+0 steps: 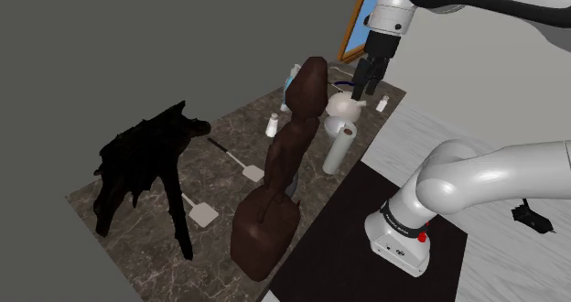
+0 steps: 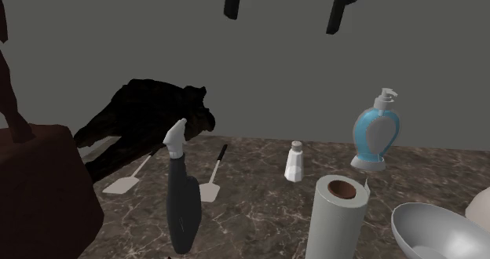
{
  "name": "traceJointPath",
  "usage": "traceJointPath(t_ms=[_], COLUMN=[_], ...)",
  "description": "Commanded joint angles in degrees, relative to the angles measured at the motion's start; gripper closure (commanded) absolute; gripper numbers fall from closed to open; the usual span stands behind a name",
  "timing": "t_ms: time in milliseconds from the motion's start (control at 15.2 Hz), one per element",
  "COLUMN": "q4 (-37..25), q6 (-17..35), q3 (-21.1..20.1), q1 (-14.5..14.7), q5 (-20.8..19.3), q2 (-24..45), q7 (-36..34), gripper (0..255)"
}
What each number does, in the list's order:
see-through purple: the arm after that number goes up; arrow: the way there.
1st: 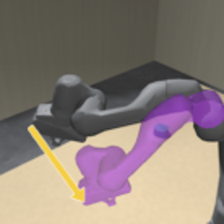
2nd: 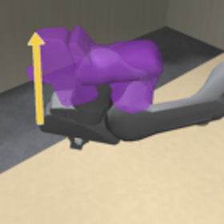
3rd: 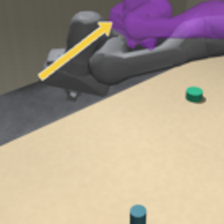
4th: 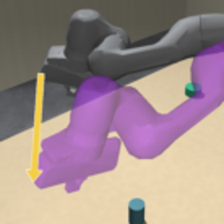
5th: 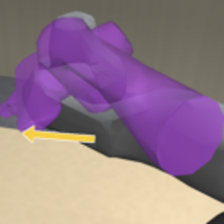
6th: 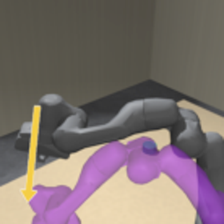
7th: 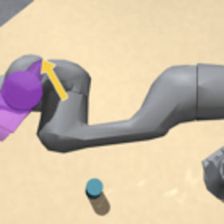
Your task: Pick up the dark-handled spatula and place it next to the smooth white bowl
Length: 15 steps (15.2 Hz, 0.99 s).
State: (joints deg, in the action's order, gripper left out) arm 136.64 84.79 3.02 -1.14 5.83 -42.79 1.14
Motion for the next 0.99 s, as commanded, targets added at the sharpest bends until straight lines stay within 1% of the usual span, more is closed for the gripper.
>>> traceJointPath(t_ms=[0,462,924], q4=[0.0,5.3,6.4], q6=[0.0,15.5,30.8], q3=[0.0,-4.3,-8.5], q1=[0.0,1.9,3.6], q5=[0.0,2.0,2.9], q2=[0.0,7.3,18.8], q7=[0.0,-2.0,-4.3], gripper=[0,0,0])
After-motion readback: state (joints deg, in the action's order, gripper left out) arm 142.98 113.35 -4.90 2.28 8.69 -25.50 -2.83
